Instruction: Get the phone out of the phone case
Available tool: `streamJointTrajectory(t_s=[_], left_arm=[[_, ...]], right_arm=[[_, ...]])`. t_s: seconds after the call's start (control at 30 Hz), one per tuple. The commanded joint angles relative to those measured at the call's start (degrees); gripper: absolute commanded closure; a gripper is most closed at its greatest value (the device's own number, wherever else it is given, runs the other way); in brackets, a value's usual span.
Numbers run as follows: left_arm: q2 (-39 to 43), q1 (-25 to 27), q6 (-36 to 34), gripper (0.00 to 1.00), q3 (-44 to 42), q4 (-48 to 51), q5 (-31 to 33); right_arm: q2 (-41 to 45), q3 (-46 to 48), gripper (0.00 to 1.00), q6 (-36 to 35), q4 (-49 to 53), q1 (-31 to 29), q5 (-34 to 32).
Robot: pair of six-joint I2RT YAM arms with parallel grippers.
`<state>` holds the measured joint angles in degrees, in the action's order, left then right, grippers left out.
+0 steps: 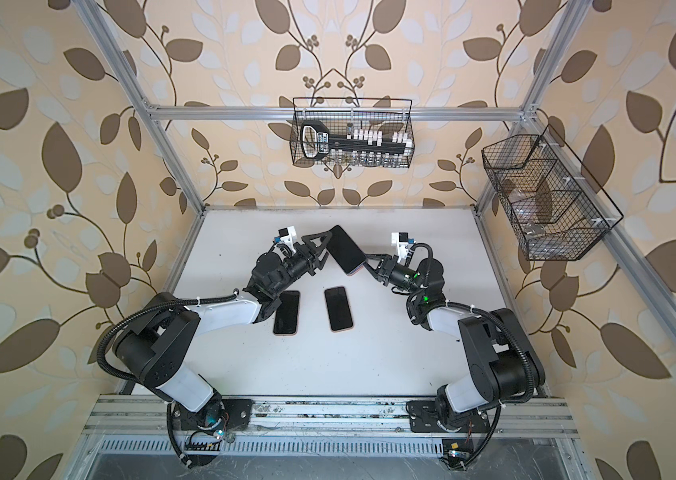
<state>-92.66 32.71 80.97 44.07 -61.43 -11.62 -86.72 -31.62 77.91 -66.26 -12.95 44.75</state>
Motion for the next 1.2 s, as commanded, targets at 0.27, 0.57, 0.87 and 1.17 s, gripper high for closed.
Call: streamJointTrajectory(t_s=[0.27, 0.57, 0.87, 1.17], left_arm=[[2.22, 0.7, -1.07, 0.23, 0.4, -0.08, -0.95], [4.12, 0.8, -1.1, 0.17, 0.4, 3.65, -1.25], [8.75, 1.74, -3.32, 0.11, 1.28, 13.47, -1.04], [13.66, 6.16, -0.18, 0.01, 3.0, 23.97, 1.43]], right_arm=[[-1.2, 1.94, 1.0, 7.11, -12.85, 0.38, -5.17], [-3.23, 2.52, 1.0, 9.1, -16.34, 0.41, -7.18], [-4.63, 2.78, 1.0, 9.14, -17.47, 0.42, -8.88], [-5.34, 3.67, 1.0, 8.58, -17.92, 0.4, -11.14]])
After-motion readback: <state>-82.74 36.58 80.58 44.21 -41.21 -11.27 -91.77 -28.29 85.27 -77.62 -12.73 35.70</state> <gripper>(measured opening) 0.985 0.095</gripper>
